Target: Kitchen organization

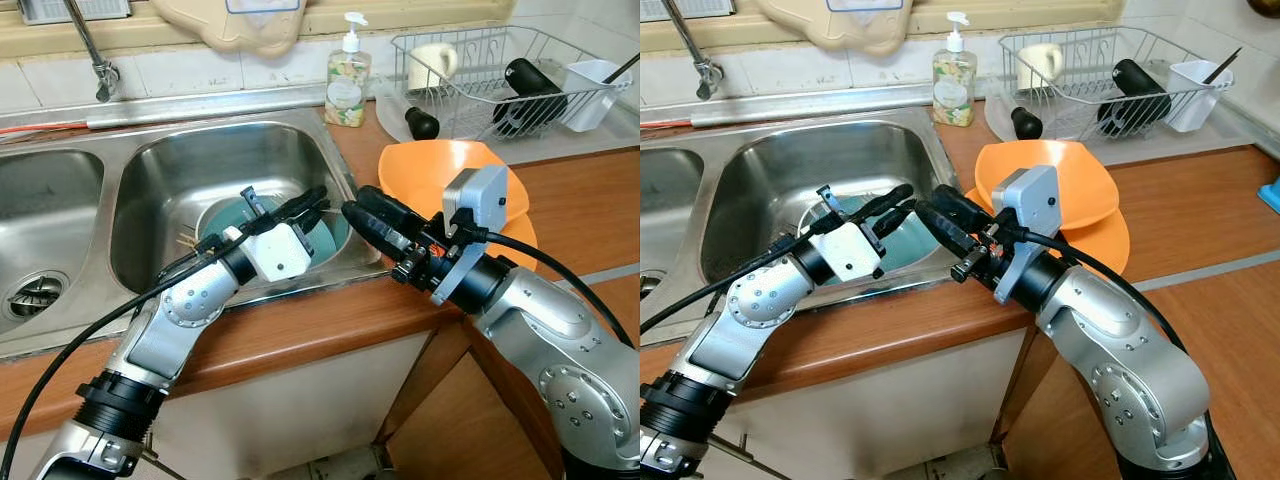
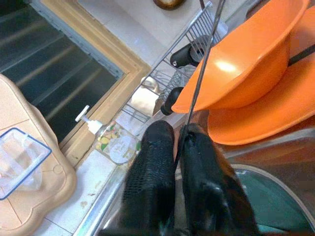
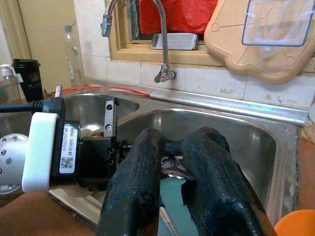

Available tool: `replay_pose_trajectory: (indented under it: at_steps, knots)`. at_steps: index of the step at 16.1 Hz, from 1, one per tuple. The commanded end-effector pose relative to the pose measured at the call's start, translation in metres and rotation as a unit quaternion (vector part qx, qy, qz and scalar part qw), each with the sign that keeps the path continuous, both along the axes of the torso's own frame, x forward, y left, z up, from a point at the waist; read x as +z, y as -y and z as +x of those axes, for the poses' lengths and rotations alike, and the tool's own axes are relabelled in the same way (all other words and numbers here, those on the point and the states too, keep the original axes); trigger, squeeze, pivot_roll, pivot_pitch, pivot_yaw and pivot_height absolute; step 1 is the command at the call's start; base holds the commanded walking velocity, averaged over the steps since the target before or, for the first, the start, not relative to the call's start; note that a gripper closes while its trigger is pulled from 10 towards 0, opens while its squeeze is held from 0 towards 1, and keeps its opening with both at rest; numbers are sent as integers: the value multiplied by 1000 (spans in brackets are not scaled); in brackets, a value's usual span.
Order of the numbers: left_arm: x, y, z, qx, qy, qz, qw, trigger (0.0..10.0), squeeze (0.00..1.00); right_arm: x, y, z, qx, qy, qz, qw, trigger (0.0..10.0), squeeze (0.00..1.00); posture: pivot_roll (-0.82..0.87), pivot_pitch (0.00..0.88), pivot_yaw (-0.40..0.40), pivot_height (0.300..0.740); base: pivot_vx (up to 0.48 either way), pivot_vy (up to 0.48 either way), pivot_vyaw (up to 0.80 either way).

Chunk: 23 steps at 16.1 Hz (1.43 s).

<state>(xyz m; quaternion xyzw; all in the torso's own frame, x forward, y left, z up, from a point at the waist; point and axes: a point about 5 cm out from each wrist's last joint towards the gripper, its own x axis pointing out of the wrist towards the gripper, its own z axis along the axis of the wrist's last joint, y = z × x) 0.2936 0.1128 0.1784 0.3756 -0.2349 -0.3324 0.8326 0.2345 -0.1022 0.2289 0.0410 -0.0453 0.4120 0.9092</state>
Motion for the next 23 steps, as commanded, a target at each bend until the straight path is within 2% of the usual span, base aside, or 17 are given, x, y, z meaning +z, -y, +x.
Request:
replay_pose_trajectory:
  at_steps: [1,3,5,6,7,8,10,11,12,13,16,18,19,20,21,22,23]
  knots:
    - [2,2,2,-8,5,15,1000,0,0,7,-3,-1,8,14,0,1000,0,0,-166,0,15,740,0,0,0]
    - [1,1,1,-11,5,20,1000,0,0,7,-3,-1,8,14,-1,1000,0,0,-164,0,14,740,0,0,0]
    - [1,1,1,-11,4,21,1000,0,0,7,-3,0,5,15,-3,1000,2784,0,-163,0,13,740,0,0,0]
    - [1,-1,3,-6,6,24,1000,0,0,7,-2,0,1,18,-9,1000,10000,0,-163,0,13,740,0,0,0]
    - [1,-3,4,-1,8,27,1000,0,0,7,-1,1,-1,19,-9,1000,10000,224,-164,0,12,740,0,0,0]
    - [1,-7,6,11,9,32,999,0,0,8,0,1,-3,19,-6,1000,10000,1000,-167,0,12,740,0,0,0]
    - [1,-13,10,29,10,36,999,0,0,8,1,1,-5,19,-6,1000,10000,1000,-170,0,13,740,0,0,0]
    - [1,-16,12,38,8,39,999,0,0,7,1,1,-9,21,-10,1000,10000,882,-170,0,13,740,0,0,0]
    - [-4,-28,20,76,-11,49,996,0,0,5,4,1,-19,19,-20,999,10000,0,-172,0,15,740,0,0,0]
    - [-8,-38,27,108,-30,60,992,0,0,2,7,0,-23,14,-28,999,10000,0,-173,0,15,740,0,0,0]
    - [-13,-55,39,159,-60,84,982,0,0,-6,12,-6,-25,0,-43,999,10000,0,-179,0,21,740,0,0,0]
    - [-23,-68,50,200,-105,124,966,0,0,-10,12,-11,-14,-10,-57,998,10000,0,-188,0,31,740,0,0,0]
    - [-30,-73,52,209,-128,148,958,471,0,-11,11,-12,-11,-13,-65,998,10000,0,-190,0,34,740,0,0,0]
    - [-40,-79,51,213,-165,174,947,4118,0,-13,11,-13,-11,-17,-71,997,10000,0,-191,0,34,740,0,0,0]
    - [-43,-80,50,214,-179,184,942,4118,0,-14,12,-13,-10,-19,-73,997,10000,0,-191,0,34,740,0,0,0]
    - [-57,-88,47,224,-232,195,926,10000,0,-16,12,-15,-9,-22,-80,996,10000,0,-194,0,34,740,0,0,0]
    - [-62,-91,45,225,-257,193,920,10000,0,-16,13,-15,-9,-24,-82,996,10000,0,-193,0,31,740,0,0,0]
